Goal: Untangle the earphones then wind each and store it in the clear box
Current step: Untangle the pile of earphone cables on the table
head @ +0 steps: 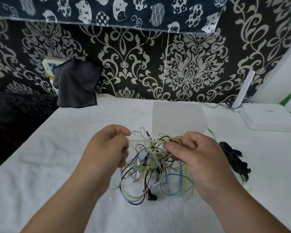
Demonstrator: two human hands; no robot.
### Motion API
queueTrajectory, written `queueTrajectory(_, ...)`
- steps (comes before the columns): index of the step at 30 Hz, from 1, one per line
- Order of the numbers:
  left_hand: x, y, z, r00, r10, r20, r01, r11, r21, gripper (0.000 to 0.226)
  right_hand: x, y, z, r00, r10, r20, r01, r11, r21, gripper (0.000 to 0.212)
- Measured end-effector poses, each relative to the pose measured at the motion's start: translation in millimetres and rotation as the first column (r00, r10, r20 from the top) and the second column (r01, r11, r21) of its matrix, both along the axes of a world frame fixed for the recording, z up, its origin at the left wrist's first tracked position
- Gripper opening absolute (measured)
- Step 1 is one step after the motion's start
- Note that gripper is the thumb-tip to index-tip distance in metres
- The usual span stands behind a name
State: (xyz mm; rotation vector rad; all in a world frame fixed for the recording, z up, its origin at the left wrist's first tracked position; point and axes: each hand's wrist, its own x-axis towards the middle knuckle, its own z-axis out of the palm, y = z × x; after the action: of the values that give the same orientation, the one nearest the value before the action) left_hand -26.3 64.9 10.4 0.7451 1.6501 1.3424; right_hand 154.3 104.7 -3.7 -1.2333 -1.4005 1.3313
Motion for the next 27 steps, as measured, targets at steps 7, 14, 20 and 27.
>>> queueTrajectory(7,1,-5,-13,0.829,-0.218,-0.515,0.192,0.976,-0.103,0.031,2,0,9,0.977,0.053,-0.204,-0.067,0.996,-0.059,0.033)
queueTrajectory(14,18,-10,2,0.762,-0.033,-0.647,0.241,0.942,0.236,0.034,6,0,12,0.96,0.142,-0.241,-0.16,0.986,-0.055,0.031)
queueTrajectory(20,12,-8,-5,0.738,-0.129,-0.663,0.27,0.956,0.115,0.021,10,2,16,0.959,0.091,-0.268,-0.134,0.98,-0.146,0.031)
queueTrajectory(27,5,-6,-3,0.764,-0.063,-0.642,0.207,0.967,0.151,0.025,16,4,16,0.971,0.231,0.064,-0.21,0.949,-0.235,0.021)
